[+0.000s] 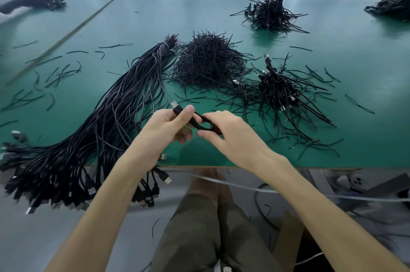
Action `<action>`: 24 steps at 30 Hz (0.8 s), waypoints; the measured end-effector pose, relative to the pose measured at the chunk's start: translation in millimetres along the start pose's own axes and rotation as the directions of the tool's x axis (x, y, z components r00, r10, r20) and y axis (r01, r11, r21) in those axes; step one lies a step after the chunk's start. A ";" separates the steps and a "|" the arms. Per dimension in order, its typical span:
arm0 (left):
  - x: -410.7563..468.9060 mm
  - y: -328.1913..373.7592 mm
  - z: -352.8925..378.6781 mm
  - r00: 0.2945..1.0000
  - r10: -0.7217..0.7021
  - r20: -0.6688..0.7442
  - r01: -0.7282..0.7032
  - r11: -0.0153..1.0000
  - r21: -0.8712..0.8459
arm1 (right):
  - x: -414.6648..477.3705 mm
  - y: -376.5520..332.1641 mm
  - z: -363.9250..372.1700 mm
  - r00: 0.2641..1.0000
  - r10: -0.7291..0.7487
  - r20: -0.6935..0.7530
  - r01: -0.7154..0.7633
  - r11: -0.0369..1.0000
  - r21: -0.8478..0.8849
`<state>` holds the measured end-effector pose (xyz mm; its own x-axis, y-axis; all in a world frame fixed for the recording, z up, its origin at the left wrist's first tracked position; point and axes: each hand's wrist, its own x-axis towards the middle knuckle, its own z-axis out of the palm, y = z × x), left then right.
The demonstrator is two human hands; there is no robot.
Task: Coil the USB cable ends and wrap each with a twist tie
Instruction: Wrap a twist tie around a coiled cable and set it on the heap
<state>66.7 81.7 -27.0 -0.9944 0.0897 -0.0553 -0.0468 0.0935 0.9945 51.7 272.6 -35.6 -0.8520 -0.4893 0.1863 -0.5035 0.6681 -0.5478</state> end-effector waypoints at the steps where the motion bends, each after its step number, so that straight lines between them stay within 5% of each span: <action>1: 0.3 2.5 -2.3 1.000 -0.020 -0.012 0.020 0.999 0.040 | -0.5 -2.2 0.6 1.000 -0.013 0.012 0.013 0.998 -0.059; 6: 1.7 7.2 -14.0 0.997 -0.038 -0.066 0.057 0.947 0.316 | -6.5 -6.6 0.8 0.996 -0.078 0.031 0.083 0.960 -0.267; 17: 4.9 5.7 -26.5 0.998 -0.062 -0.007 0.057 0.852 0.520 | -8.8 -5.3 -3.2 0.998 0.013 0.054 -0.004 0.988 -0.153; 20: 5.7 15.0 -29.4 0.992 -0.034 0.120 -0.042 0.818 0.574 | -9.5 -6.3 -1.6 0.998 -0.053 0.031 0.057 0.986 -0.158; 24: 4.1 24.2 -28.6 0.882 -0.220 0.417 -0.052 0.833 0.550 | -13.3 -11.3 0.5 0.968 -0.249 0.043 0.247 0.892 -0.380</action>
<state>58.8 56.0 -0.6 -0.8275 0.4718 -0.3044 0.0649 0.6189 0.7828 68.8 271.3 -32.2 -0.6926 -0.6642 0.2814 -0.7136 0.6879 -0.1329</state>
